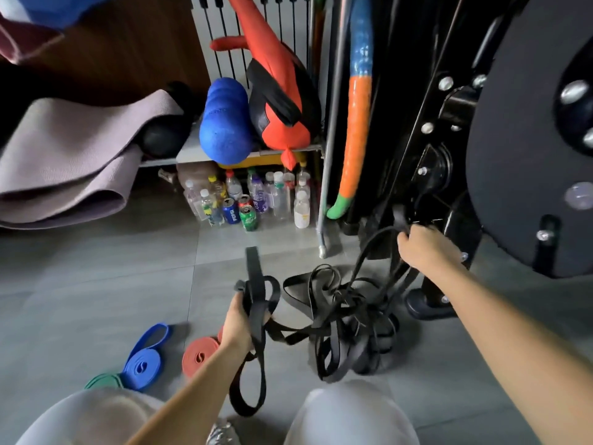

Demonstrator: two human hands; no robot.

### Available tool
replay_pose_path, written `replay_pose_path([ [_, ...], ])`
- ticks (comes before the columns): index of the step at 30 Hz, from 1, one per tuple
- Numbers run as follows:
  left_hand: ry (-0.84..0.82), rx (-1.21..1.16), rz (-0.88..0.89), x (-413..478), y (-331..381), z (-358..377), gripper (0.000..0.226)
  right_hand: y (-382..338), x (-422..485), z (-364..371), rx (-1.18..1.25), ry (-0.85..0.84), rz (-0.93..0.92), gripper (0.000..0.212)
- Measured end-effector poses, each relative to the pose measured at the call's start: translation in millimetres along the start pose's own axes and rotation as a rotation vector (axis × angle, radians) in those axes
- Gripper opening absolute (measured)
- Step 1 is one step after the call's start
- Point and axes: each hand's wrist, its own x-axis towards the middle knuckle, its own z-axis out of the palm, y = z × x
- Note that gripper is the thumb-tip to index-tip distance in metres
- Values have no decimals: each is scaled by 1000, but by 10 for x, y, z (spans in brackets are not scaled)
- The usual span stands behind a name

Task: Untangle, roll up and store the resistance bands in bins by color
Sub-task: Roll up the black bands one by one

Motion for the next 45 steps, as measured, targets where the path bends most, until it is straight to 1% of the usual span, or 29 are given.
replay_pose_path([
  [1,9,3,59,-51,20,-5,12,80,-5,114,-41,-50,51,43],
  [2,-17,-65,62,-125,106,41,8,148,-27,243,-68,-125,104,51],
  [4,-22,-151,76,-248,217,63,31,217,-102,523,-114,-302,118,71],
  [5,-41,-182,68,-262,230,74,38,216,-144,675,-128,-364,72,77],
  [7,-53,-184,76,-301,271,91,39,137,-248,987,-98,-452,-78,84],
  [10,-86,-214,63,-311,305,98,44,-96,-421,1450,-28,-652,-331,101],
  [12,-120,-279,38,-306,345,82,49,-273,-533,1724,-61,-690,-492,104],
  [13,-129,-301,29,-299,379,57,43,-357,-578,1853,-84,-677,-543,104],
  [15,-102,-335,26,-280,467,0,21,-516,-636,2061,-109,-667,-579,102],
  [17,-105,-367,13,-241,530,-93,21,-641,-637,2217,-113,-670,-572,98],
  [19,-136,-382,13,-225,614,-170,22,-755,-623,2273,-95,-610,-506,94],
  [20,-154,-384,10,-216,647,-192,20,-803,-606,2274,-65,-524,-425,89],
  [22,-148,-382,31,-191,701,-186,17,-850,-564,2229,64,-342,-182,66],
  [23,-121,-390,55,-184,751,-171,17,-831,-566,2199,134,-306,-60,55],
  [24,-93,-409,76,-165,792,-150,18,-796,-580,2187,208,-296,41,50],
  [26,-111,-479,82,-117,891,-108,16,-693,-652,2252,427,-351,145,47],
  [27,-133,-530,83,-103,941,-72,17,-675,-716,2279,593,-440,160,39],
  [28,-152,-573,80,-73,950,-47,23,-699,-776,2306,784,-548,170,27],
  [29,-179,-598,66,-68,982,-10,30,-762,-838,2305,962,-660,223,21],
  [30,-203,-617,60,-72,1006,19,30,-837,-864,2314,1128,-731,293,21],
  [31,-229,-641,73,-90,1036,50,26,-916,-886,2297,1222,-773,370,17],
  [32,-252,-667,91,-100,1054,70,24,-983,-905,2300,1283,-796,395,8],
  [33,-264,-682,101,-107,1083,83,22,-1047,-936,2276,1298,-823,375,4],
  [35,-232,-670,130,-68,1135,61,22,-1142,-1011,2259,1248,-880,276,5],
  [37,-180,-603,169,1,1189,-1,25,-1134,-1090,2269,1151,-870,222,14],
  [39,-90,-480,214,93,1187,-76,7,-1068,-1100,2231,1116,-760,243,24],
  [40,-39,-410,239,143,1165,-106,9,-1012,-1087,2178,1059,-690,221,30],
  [42,19,-265,274,217,1138,-134,21,-887,-1034,1978,889,-597,103,42],
  [45,65,-153,261,270,1123,-131,6,-743,-900,1529,633,-586,-145,53],
])
